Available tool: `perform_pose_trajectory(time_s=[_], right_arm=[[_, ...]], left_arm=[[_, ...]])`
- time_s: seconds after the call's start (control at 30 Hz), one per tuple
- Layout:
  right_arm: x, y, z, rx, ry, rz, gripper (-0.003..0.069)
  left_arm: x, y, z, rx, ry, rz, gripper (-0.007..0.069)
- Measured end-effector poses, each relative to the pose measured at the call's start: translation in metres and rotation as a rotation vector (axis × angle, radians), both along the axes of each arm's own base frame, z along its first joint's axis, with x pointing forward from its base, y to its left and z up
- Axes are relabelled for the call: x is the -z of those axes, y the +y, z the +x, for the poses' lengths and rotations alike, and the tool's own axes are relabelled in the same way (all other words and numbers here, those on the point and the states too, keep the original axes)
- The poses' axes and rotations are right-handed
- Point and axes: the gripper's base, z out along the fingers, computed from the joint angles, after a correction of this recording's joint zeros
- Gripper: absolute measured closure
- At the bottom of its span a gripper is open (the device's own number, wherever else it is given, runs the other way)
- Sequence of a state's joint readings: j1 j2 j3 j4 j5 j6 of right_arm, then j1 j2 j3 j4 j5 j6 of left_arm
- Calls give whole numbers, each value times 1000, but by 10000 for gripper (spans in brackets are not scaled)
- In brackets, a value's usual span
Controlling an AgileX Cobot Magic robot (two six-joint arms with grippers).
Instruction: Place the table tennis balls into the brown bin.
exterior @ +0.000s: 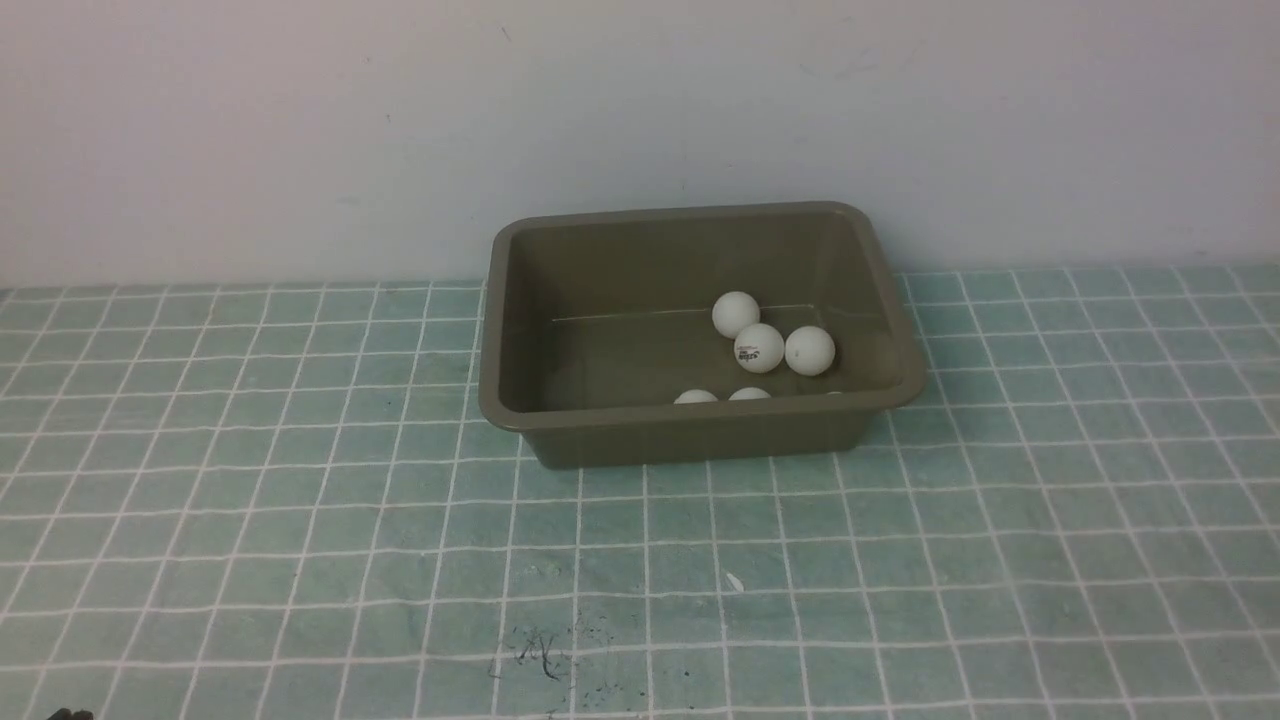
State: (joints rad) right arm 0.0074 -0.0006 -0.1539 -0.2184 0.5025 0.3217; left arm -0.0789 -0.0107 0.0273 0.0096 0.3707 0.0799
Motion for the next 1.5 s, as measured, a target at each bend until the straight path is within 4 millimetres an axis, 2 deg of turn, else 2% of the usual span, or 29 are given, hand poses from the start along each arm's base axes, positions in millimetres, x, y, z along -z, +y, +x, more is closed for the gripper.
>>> perform_pose_trajectory(time_s=[0.07,0.17,1.5], right_arm=[[31,0,6,5,77,-22,673],[49,0,8,0,88,-41,673],[47,1,9,-9,50,-29,673]], left_arm=[[0,0,0,0,0,0,629],[0,0,0,0,0,0,629],[0,0,0,0,0,0,629]])
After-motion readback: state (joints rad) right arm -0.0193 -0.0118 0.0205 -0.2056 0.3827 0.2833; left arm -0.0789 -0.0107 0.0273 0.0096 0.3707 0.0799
